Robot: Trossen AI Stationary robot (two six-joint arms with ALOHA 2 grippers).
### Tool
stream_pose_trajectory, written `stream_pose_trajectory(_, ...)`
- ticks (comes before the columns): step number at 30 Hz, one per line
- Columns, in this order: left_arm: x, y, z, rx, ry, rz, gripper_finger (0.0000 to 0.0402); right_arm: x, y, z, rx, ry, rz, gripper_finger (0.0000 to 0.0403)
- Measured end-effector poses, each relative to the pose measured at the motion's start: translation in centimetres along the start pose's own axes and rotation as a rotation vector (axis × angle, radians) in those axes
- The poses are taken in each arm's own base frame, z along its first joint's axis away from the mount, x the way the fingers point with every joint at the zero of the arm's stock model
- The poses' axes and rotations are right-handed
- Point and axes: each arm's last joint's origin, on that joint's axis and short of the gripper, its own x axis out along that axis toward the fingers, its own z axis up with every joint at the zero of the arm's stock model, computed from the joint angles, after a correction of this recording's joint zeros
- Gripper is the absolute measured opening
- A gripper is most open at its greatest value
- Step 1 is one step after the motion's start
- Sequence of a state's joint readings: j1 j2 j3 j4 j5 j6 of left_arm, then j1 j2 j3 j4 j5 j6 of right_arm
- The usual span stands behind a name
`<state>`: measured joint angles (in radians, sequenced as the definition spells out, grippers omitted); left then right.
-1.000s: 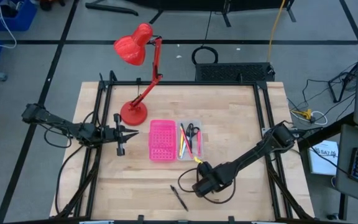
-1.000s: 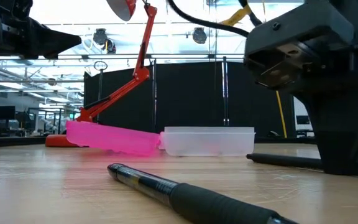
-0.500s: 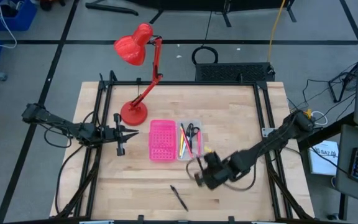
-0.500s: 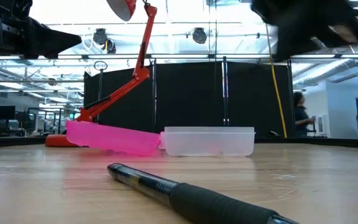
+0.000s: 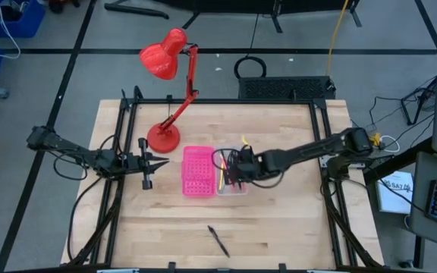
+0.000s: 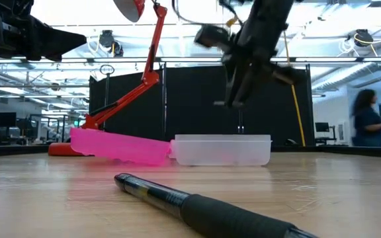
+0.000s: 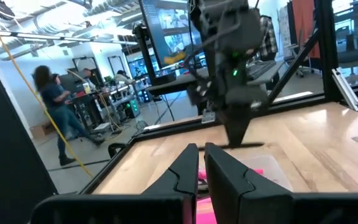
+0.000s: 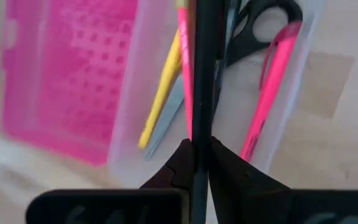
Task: Pick & place school supplies into a supply box
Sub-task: Put the right black pen into the supply box, then put the black pen into the supply box
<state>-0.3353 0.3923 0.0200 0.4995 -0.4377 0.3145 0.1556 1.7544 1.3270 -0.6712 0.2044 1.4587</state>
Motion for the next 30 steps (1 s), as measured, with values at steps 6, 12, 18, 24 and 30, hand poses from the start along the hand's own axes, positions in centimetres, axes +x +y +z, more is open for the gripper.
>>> stream_pose_trajectory(6, 0.0, 0.0, 0.0, 0.001, 0.004, 0.006, 0.0037, 3.5, -0.3, 1.5, 0.003, 0.054, -0.052, 0.0019)
stream_pose_trajectory(12, 0.0, 0.0, 0.0, 0.0, 0.003, 0.007, 0.0037, 6.2, -0.6, 2.5, -0.012, 0.057, -0.091, 0.0019)
stream_pose_trajectory(18, 0.0, 0.0, 0.0, 0.0, 0.003, 0.007, 0.0037, 6.8, -0.7, 2.8, -0.022, 0.037, -0.099, 0.0022)
stream_pose_trajectory(24, 0.0, 0.0, 0.0, -0.001, 0.004, 0.006, 0.0037, 5.3, -0.3, 2.9, -0.049, 0.043, -0.052, 0.0088)
stream_pose_trajectory(30, 0.0, 0.0, 0.0, -0.032, 0.002, 0.002, 0.0037, 2.1, 0.1, 2.8, -0.07, -0.004, 0.016, 0.0144)
